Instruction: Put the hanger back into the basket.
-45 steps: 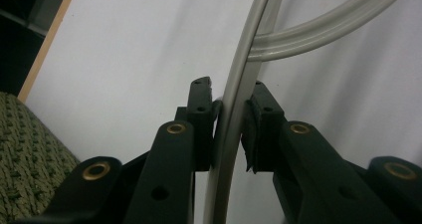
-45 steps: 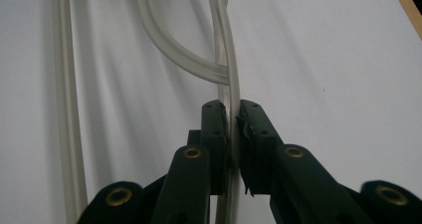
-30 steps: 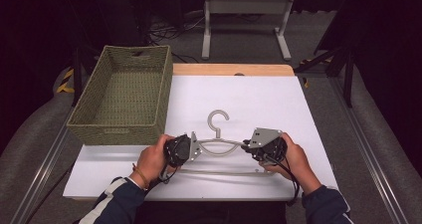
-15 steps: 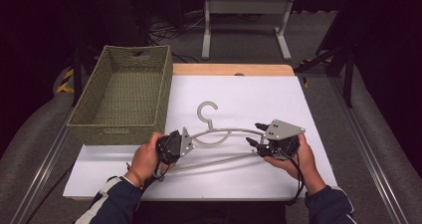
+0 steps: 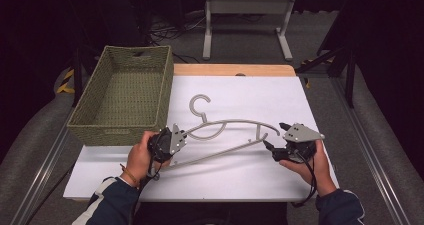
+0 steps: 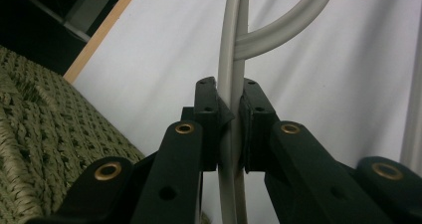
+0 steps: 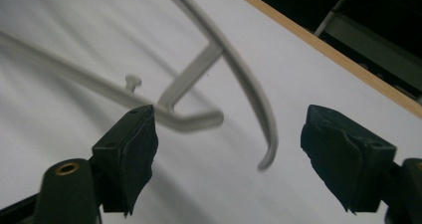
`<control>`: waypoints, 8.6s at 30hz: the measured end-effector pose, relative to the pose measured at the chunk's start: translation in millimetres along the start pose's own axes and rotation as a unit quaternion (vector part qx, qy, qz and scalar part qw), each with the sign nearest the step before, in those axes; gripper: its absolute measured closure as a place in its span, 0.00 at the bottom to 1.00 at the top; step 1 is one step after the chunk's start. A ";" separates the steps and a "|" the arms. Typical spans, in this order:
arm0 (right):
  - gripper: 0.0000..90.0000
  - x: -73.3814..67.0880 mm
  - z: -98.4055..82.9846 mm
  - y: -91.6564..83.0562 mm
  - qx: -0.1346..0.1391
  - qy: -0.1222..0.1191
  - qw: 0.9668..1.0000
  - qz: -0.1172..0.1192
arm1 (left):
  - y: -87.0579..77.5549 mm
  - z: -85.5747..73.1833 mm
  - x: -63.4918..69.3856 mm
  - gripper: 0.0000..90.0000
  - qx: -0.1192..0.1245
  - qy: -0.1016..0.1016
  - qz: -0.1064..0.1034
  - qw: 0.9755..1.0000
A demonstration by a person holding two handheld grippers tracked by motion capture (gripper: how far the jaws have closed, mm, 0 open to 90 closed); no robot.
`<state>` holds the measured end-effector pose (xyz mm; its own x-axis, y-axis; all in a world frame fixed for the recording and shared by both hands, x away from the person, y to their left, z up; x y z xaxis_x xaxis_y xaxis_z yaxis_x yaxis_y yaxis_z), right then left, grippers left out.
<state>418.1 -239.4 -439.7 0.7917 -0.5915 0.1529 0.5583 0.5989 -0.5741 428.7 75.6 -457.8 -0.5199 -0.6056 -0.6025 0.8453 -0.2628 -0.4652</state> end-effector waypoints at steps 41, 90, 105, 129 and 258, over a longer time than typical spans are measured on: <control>0.16 -12.6 -21.0 13.0 0.078 -0.004 0.997 -0.020 | -39.1 7.4 -78.3 0.90 0.061 -0.153 0.046 0.985; 0.17 -19.9 -31.0 30.6 0.042 -0.003 0.999 -0.002 | 3.8 -60.7 -239.3 0.90 0.001 -0.273 0.122 0.954; 0.17 -22.8 -35.0 35.5 0.028 -0.002 1.000 0.005 | 38.0 -99.1 -255.6 0.87 -0.108 -0.256 0.135 0.951; 0.18 -25.3 -30.9 34.1 0.037 0.000 0.999 0.012 | 25.8 -73.7 -233.5 0.53 -0.035 -0.238 0.123 0.963; 0.16 -40.4 -9.9 22.3 0.080 -0.013 0.997 0.005 | -34.2 -69.4 -4.0 0.04 0.097 -0.193 -0.055 0.975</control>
<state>396.2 -207.6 -466.6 0.8019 -0.5726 0.1706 0.5820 0.6840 -0.4397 393.3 139.2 -484.4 -0.5547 -0.7937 -0.2496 0.8144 -0.4565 -0.3582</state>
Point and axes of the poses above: each handheld gripper's, and its own axes: y roughly forward along the jaws, z roughly out of its top, x roughly to its right, the point moved 9 cm from there along y, roughly forward along the jaws, and after that the axes turned 15 degrees about z, right-handed, at the moved point
